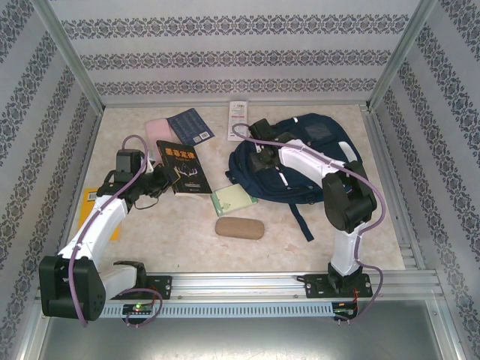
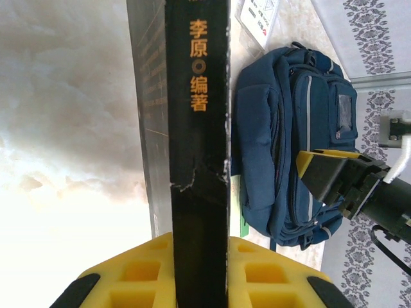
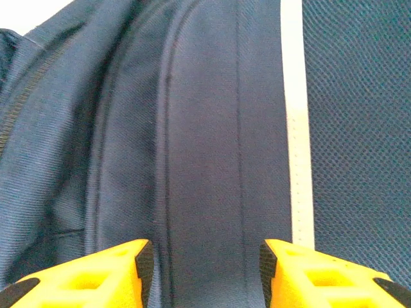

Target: Pack books, pencil case, and school supplies into a backpack

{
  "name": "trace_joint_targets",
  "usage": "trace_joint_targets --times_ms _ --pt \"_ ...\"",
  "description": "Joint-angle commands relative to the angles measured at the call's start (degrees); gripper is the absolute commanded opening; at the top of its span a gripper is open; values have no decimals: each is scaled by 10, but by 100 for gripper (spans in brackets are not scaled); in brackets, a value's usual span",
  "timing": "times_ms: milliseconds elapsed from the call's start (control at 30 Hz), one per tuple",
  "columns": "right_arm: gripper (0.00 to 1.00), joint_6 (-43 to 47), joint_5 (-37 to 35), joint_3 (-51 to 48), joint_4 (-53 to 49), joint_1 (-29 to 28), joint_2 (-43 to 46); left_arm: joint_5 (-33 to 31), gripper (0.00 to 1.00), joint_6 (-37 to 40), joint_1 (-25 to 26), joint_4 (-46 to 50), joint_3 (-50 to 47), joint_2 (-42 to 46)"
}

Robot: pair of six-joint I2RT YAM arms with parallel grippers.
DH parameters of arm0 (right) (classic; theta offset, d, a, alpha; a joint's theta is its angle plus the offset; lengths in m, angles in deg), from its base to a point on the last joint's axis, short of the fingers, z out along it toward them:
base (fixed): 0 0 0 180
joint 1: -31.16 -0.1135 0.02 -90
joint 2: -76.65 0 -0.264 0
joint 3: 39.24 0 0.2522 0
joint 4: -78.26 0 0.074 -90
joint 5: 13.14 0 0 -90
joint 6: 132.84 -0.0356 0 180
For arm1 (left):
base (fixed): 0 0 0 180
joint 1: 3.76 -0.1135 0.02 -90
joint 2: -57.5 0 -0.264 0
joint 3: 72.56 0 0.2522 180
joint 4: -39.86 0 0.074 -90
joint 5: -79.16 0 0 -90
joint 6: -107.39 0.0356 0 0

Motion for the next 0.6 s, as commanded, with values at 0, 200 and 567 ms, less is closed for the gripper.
trace_joint_targets --times_ms 0,200,567 --pt "50 7 -2 -14 -16 4 -12 20 0 7 8 -33 36 10" --pt "34 6 -15 -15 -19 6 -34 22 0 5 12 -28 50 15" --pt "0 5 -13 7 -33 7 19 33 0 -23 27 -77 62 11"
